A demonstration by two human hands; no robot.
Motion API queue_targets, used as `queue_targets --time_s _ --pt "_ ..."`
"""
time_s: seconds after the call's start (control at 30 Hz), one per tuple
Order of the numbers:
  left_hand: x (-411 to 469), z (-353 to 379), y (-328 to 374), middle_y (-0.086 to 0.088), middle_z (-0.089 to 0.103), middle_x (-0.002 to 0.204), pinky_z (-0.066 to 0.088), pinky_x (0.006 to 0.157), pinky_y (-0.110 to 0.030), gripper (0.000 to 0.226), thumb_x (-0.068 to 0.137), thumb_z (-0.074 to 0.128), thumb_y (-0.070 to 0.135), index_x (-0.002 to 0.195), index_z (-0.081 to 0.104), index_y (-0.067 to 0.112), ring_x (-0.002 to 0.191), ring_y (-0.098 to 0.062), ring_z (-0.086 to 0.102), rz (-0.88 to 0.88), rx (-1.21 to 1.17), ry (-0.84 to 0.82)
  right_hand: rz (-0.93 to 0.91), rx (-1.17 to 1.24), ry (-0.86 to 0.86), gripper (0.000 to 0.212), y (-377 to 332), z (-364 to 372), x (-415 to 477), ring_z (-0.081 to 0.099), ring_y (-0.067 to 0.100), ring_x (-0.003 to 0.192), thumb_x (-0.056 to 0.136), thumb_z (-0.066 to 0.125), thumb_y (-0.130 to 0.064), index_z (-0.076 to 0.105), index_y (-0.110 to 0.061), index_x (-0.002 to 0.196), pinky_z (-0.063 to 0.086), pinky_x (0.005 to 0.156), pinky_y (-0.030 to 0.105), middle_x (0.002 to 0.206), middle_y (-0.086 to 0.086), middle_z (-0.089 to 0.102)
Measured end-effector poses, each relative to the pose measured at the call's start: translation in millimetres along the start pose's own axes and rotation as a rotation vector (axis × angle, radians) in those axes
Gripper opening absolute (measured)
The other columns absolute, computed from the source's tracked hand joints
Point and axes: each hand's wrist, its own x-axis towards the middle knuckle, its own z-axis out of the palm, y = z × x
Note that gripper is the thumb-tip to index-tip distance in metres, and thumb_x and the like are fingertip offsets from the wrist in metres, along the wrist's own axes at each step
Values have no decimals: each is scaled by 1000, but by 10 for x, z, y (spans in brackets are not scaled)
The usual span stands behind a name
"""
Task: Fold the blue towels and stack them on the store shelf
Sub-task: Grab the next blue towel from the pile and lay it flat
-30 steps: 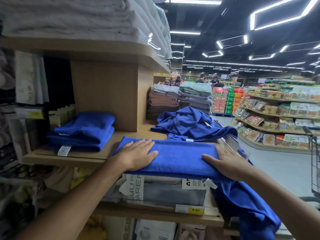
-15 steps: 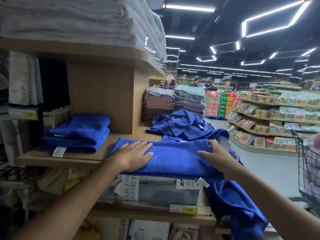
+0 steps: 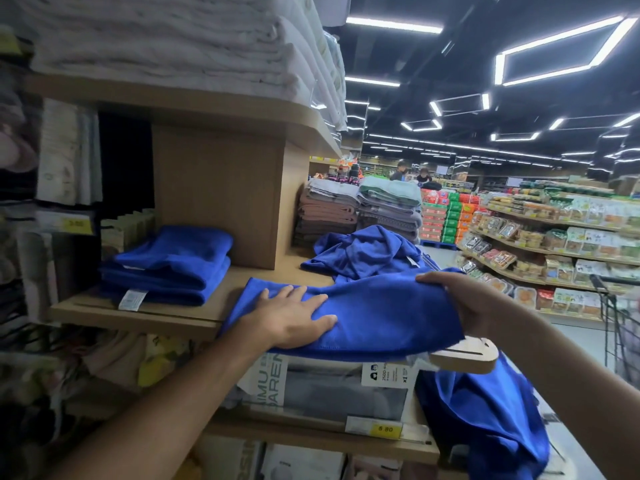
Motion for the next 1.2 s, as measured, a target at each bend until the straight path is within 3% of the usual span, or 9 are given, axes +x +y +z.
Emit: queue_targets --time_s 0.2,0.33,0.5,0.63,0.73,0.9,1.0,1.07,1.2 --pt "47 60 127 -2 14 168 4 119 -61 73 88 17 75 155 18 46 154 -21 7 28 -4 73 -257 -77 -38 37 -755 460 -54 64 24 79 81 79 -25 67 -5 109 50 76 34 93 12 68" --pt "-3 3 106 4 49 146 24 111 -62 64 79 16 69 131 44 44 141 -23 38 88 -71 142 -445 -329 -52 18 -1029 1055 47 54 15 65 87 77 -16 72 -6 101 43 56 23 89 12 61" --pt "33 -95 -500 -8 65 127 47 100 -44 39 102 42 42 128 61 20 116 -29 61 28 -602 527 -410 -584 -160 10 -1078 1697 232 59 19 68 86 75 -14 69 -6 89 46 55 25 82 12 65" --pt "28 -91 -800 -10 63 105 48 90 -36 22 105 44 28 96 62 20 96 -24 59 -175 -1305 464 -366 -731 -297 9 -888 2090 346 58 14 67 96 67 -24 63 -15 96 48 55 25 79 1 61" --pt "41 -140 -840 -4 64 93 47 64 -20 27 106 41 25 87 60 21 78 -13 59 -252 -1459 447 -267 -787 -411 23 -594 2342 409 44 12 56 101 55 -23 56 -17 79 39 53 21 68 3 48" --pt "-8 -125 -888 -9 59 137 39 114 -39 32 103 48 24 132 58 15 126 -22 56 -226 -1301 357 -507 -616 -171 21 -413 2224 497 71 30 75 99 49 -7 66 -5 112 61 70 44 92 19 74" --pt "-58 -272 -800 -4 46 152 33 115 -27 48 102 50 23 149 43 17 135 -15 46 -116 -1037 392 -779 -949 23 27 -296 1907 522 66 35 105 100 48 -16 66 -2 115 53 89 44 112 18 72" --pt "-69 -389 -660 0 41 156 28 104 -14 52 101 48 21 153 39 18 138 -14 43 -24 -788 442 -815 -1138 -31 36 -154 1790 525 58 33 118 105 42 -30 64 -5 117 45 98 46 123 15 66" --pt "-46 -362 -447 -7 33 162 27 119 -34 56 101 40 30 156 31 19 148 -22 32 5 -414 290 -773 -1301 -140 44 39 1792 574 37 18 145 109 29 -41 55 -22 139 30 115 42 155 -2 46"
